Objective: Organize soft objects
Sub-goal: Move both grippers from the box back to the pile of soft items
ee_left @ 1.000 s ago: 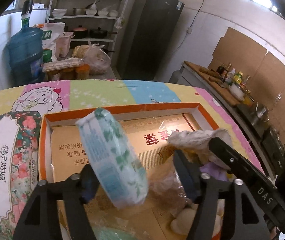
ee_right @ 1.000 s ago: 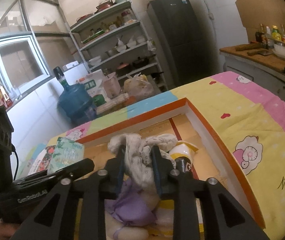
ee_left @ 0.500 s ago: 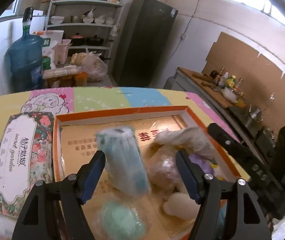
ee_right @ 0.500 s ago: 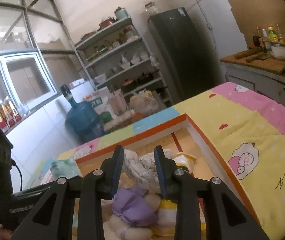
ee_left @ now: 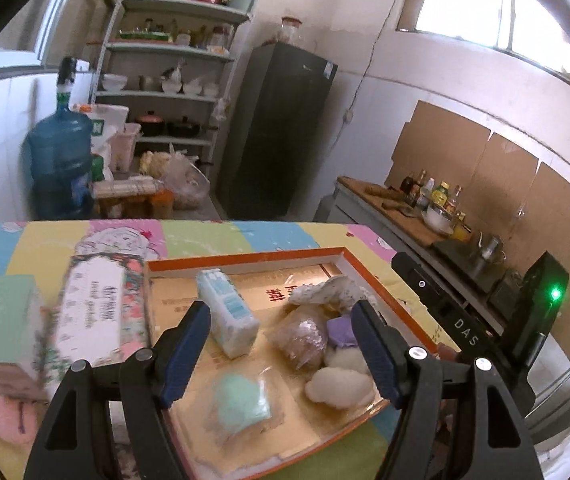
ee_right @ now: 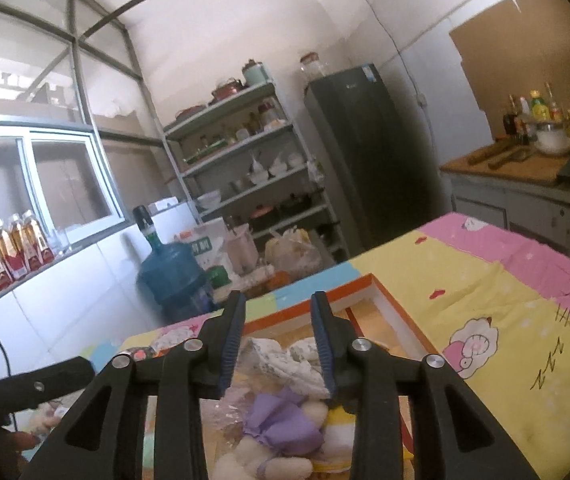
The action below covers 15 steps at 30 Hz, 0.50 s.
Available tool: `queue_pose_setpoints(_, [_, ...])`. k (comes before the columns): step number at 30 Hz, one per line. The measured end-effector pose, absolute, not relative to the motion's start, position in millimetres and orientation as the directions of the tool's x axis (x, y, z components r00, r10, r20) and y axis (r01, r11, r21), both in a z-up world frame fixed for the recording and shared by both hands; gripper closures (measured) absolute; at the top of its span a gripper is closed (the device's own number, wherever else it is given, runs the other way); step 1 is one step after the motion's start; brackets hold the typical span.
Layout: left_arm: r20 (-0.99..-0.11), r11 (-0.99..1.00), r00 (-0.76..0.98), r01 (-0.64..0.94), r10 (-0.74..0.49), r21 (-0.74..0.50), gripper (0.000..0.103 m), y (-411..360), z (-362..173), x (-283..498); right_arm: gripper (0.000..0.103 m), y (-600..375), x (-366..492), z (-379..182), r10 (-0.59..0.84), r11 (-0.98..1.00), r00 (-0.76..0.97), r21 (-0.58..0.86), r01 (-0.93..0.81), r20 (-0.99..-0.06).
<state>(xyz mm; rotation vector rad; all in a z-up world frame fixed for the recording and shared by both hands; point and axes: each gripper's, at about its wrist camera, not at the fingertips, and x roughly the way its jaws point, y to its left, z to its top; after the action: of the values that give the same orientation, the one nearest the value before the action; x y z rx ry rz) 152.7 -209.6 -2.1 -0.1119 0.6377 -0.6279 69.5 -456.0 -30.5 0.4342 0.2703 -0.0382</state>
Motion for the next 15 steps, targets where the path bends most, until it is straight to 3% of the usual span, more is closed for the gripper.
queue_pose_setpoints(3, [-0.507, 0.821, 0.652, 0.507, -0.564, -0.261, 0.030, -193.9, 3.8, 140.8, 0.050, -445.2, 59.3, -23.8, 0.011, 0.919, 0.966, 0.382, 0.092, -0.259])
queue_pose_setpoints(6, [-0.499, 0.849, 0.692, 0.478, -0.521, -0.224, 0.030, -174.1, 7.2, 129.8, 0.035, -429.0, 47.6, -17.6, 0.026, 0.923, 0.964, 0.377, 0.079, -0.265])
queue_pose_setpoints(15, [-0.481, 0.908, 0.771, 0.383, -0.417, -0.172, 0.030, -99.3, 5.6, 101.1, 0.035, -367.8, 10.8, -1.1, 0.097, 0.938, 0.963, 0.348, -0.004, -0.251])
